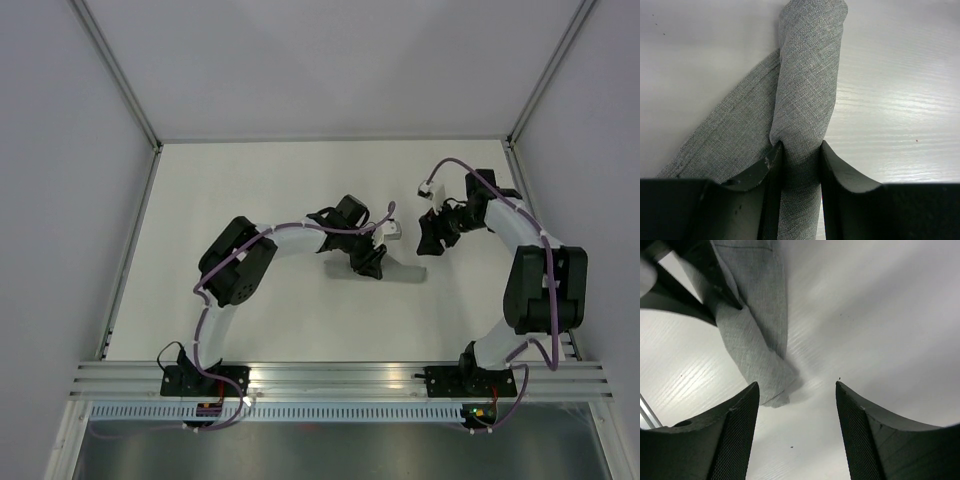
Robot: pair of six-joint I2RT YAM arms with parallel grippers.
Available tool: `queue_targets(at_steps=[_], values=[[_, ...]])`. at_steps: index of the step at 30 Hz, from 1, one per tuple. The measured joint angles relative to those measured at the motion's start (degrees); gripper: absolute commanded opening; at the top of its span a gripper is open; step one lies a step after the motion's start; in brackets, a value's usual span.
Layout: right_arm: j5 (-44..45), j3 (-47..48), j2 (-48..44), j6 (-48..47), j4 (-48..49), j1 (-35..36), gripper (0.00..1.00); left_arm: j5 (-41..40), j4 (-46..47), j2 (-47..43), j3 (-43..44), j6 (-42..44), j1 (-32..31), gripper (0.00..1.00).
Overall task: Fold the napkin, place the utensils inside, and roll it up
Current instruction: Roll the napkin with the utensil
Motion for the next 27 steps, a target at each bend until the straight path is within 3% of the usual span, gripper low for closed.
queue_targets(at_steps=[9,14,21,27], values=[[1.1,-20.6,-22.6,-2.6,12.7,0.5,0.76,7.0,-8.7,5.1,7.9,-2.2,2.3,0.29],[6.6,-29.4,-30.9,-4.3,20.5,8.4,0.76,9.2,-12.1,7.2,11.3,-3.5,3.0,0.3],[18.1,-39.2,-33.0,-5.2,31.5,23.1,0.76,11.5,-16.3,9.9,15.4,-5.3,3.6,0.31],[25.6,-41.6,-30.3,-6.1,40.1,29.6,0.76,12.8,-17.9,11.0,17.0,-6.3,3.9,0.33]])
